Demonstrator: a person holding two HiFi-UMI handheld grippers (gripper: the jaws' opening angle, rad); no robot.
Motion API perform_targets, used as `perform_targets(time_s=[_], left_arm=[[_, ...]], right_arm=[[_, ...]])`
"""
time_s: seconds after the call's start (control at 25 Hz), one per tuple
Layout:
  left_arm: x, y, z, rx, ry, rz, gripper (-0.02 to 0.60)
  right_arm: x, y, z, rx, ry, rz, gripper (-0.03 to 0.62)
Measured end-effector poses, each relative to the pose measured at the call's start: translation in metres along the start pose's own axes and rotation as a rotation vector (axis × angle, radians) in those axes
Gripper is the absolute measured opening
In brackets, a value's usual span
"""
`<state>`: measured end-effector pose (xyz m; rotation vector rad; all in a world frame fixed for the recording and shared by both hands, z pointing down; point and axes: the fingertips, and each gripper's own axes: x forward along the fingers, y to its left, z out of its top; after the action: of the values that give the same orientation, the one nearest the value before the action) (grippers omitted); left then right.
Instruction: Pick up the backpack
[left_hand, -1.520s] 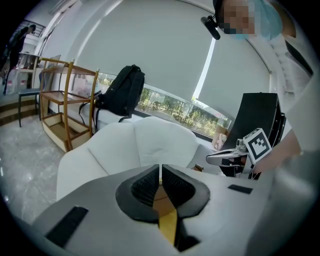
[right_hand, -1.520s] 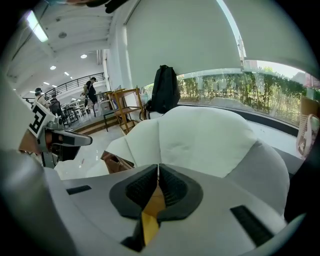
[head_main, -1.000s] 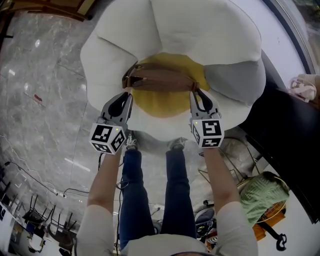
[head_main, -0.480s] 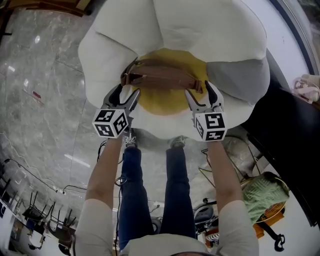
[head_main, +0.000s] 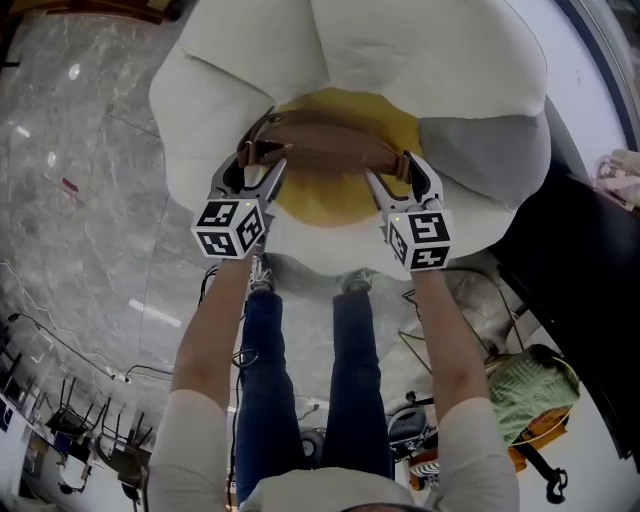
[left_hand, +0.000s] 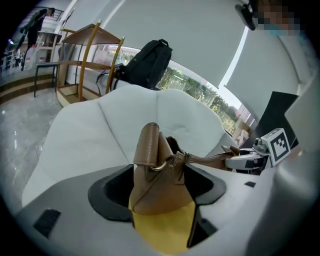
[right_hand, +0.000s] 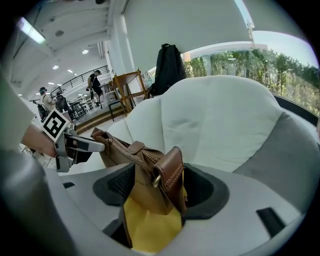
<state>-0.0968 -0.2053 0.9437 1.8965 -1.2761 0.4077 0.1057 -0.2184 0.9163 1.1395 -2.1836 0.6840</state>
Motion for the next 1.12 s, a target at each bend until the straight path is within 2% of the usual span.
perform_targets(time_s=[0.24, 0.32, 0.6, 0.88, 1.12], left_arm=[[0.012, 0.004, 0.002, -0.023, -0.029, -0.011, 0.305], [0.014, 0.005, 0.004, -0.024, -0.036, -0.011, 0.302], [0.015, 0.001, 0.001, 0.047, 0.017, -0.023, 0.207], [0.009, -0.014, 0.007, 0.074, 0.045, -0.035, 0.169], [-0.025, -0.036, 0.032, 0.125, 0.015, -0.081, 0.161]], right_arm=[[0.01, 0.003, 0.0, -0.001, -0.024, -0.009, 0.301], [0.012, 0.002, 0.001, -0.004, -0.024, -0.021, 0.271], [0.014, -0.003, 0.001, -0.006, -0.011, -0.03, 0.181], [-0.003, -0.002, 0.006, 0.021, -0.012, -0.038, 0.166], [-0.038, 0.01, 0.035, 0.004, -0.048, -0.043, 0.164]])
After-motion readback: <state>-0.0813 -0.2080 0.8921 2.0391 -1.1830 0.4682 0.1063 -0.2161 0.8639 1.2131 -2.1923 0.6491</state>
